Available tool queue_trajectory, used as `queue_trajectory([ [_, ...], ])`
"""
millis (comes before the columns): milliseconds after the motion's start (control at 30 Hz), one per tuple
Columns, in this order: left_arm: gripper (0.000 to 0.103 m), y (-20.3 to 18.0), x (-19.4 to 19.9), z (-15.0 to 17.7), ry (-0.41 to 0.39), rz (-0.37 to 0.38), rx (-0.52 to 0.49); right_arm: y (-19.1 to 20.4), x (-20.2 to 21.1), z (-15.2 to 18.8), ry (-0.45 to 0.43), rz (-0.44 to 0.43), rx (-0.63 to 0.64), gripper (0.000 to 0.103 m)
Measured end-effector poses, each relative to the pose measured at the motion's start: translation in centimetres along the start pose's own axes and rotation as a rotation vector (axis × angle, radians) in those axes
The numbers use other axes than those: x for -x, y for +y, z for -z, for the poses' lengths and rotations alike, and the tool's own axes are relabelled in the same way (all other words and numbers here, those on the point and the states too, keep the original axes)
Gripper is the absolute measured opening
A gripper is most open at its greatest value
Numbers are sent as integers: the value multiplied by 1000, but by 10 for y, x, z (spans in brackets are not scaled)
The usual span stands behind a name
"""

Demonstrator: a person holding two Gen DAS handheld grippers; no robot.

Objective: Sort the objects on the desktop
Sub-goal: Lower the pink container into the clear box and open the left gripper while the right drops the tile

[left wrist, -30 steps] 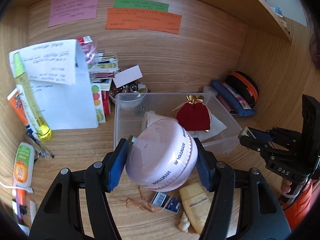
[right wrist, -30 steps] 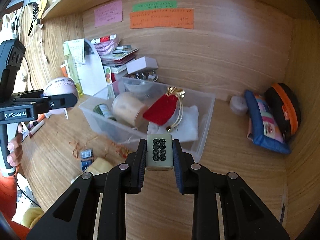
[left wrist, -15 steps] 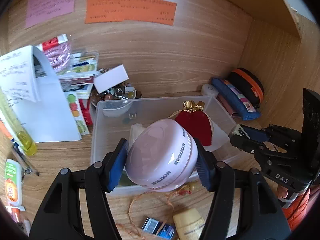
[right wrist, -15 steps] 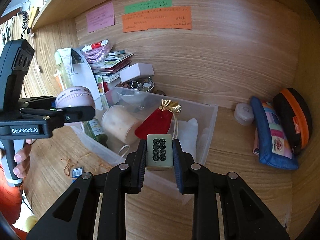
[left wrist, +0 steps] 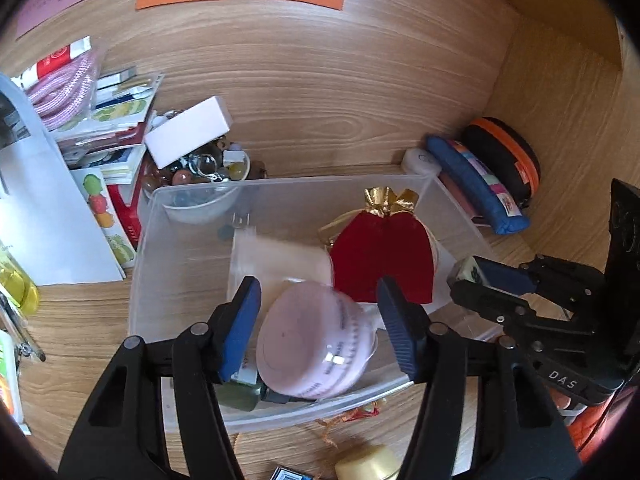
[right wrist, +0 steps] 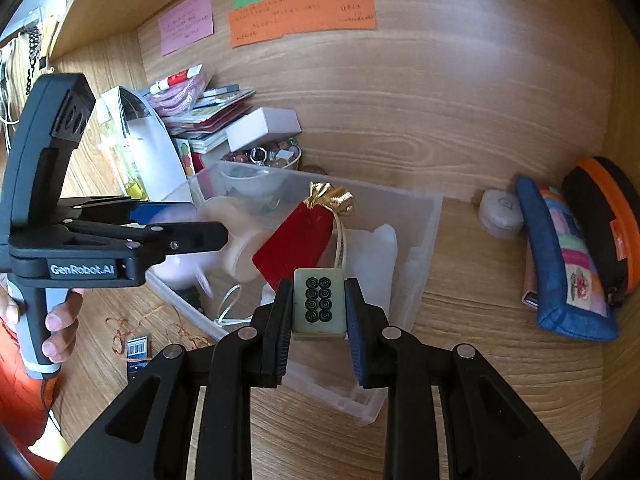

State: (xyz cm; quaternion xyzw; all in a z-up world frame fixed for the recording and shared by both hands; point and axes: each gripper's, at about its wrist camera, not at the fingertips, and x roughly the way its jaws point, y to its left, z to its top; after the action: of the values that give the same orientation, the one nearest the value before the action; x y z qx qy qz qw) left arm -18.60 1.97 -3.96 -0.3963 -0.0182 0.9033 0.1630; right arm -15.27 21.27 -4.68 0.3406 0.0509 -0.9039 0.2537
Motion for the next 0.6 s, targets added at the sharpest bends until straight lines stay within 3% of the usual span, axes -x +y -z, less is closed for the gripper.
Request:
queue_trajectory([
  [200,60,0,-11,3,26,-17,-6,5,-6,3,16,12,19,22],
  [600,63,2,-2,7,0,-37,-11,10,-6,4,7,28,43,24],
])
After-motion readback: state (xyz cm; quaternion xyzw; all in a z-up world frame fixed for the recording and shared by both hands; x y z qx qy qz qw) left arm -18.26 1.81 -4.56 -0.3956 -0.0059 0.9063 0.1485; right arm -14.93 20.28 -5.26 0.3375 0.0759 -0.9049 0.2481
